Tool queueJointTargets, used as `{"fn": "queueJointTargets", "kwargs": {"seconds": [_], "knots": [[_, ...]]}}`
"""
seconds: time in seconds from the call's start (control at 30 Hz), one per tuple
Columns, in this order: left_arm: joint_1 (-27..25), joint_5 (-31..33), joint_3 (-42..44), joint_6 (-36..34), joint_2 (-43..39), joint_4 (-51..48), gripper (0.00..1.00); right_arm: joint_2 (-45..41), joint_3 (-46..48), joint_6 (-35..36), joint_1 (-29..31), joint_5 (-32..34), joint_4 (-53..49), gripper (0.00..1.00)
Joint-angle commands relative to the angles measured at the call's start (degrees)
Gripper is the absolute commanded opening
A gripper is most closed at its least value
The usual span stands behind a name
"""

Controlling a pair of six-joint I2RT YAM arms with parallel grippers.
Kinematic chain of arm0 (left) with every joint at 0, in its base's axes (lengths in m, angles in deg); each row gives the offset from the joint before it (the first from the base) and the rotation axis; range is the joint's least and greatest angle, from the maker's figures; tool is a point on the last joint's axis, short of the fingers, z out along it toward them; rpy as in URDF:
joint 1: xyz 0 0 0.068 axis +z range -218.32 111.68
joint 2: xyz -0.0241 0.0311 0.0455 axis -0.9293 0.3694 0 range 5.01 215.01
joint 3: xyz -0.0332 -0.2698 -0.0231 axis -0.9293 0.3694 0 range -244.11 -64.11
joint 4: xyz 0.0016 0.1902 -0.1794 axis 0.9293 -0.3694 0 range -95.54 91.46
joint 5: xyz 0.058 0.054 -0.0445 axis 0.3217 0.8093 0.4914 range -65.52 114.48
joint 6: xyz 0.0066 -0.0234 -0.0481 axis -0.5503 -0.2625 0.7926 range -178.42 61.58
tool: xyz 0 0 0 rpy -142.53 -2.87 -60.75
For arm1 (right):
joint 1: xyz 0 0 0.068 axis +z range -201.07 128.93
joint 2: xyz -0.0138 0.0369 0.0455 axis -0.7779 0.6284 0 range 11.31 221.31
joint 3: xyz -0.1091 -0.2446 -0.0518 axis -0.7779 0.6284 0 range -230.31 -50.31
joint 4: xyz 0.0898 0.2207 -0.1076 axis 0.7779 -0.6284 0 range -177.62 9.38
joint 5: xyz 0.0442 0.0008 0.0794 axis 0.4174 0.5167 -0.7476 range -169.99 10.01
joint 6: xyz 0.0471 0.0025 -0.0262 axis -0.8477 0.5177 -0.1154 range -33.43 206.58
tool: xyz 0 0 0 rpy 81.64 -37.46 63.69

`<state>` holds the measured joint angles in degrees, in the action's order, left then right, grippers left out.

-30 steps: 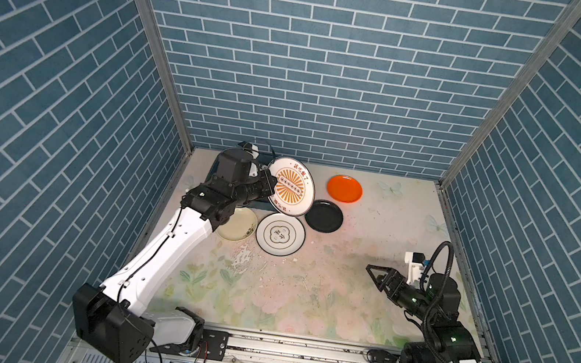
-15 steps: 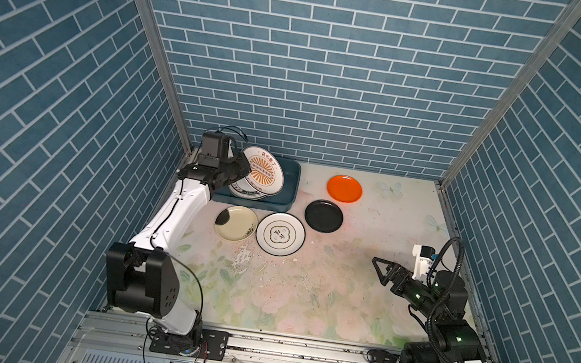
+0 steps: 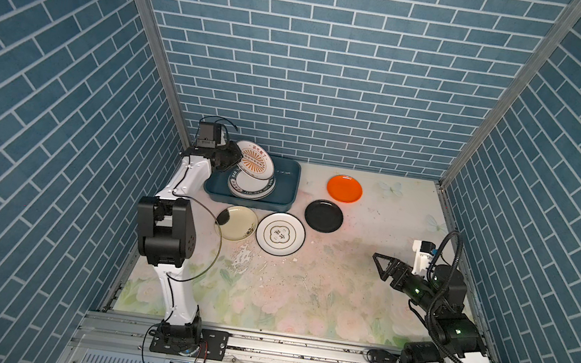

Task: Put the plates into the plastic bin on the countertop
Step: 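Carry the plate over the teal bin with the left gripper while the right draws back, then lower the plate onto the stack in the bin and open the left gripper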

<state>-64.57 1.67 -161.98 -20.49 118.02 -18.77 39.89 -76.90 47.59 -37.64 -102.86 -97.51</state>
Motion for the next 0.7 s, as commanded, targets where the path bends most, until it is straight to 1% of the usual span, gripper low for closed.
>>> {"fn": "queueJointTargets", "kwargs": {"seconds": [0.0,0.17,0.33,0.37,0.47,0.53,0.6,0.67], "knots": [[0.79,-3.35,-2.65,-1.17,2.65,1.11,0.0,1.9,-0.53,1.76,-0.16,1.6,3.22,0.89],[2.07,-4.17,-2.82,-1.41,6.1,0.98,0.0,4.35,0.28,1.76,-0.15,2.44,6.37,0.89],[2.83,-3.94,-4.75,-3.97,8.55,-1.16,0.0,6.33,0.75,1.45,-0.12,2.24,9.11,0.89],[2.98,-3.99,-5.36,-4.94,8.94,-1.76,0.03,6.71,0.67,1.37,-0.09,2.22,9.23,0.89],[3.02,-3.77,-8.63,-9.23,10.48,-5.26,0.18,7.61,0.79,1.19,-0.16,1.87,9.57,0.89],[3.01,-3.99,-10.28,-11.46,11.29,-7.34,0.4,7.89,1.01,1.02,-0.16,1.78,9.75,0.89],[2.99,-4.17,-11.18,-12.66,11.69,-8.52,0.56,8.01,1.19,0.9,-0.16,1.93,9.78,0.89],[2.93,-4.85,-11.42,-13.55,11.67,-9.07,0.7,8.07,1.19,0.77,-0.11,1.91,9.98,0.89]]}}
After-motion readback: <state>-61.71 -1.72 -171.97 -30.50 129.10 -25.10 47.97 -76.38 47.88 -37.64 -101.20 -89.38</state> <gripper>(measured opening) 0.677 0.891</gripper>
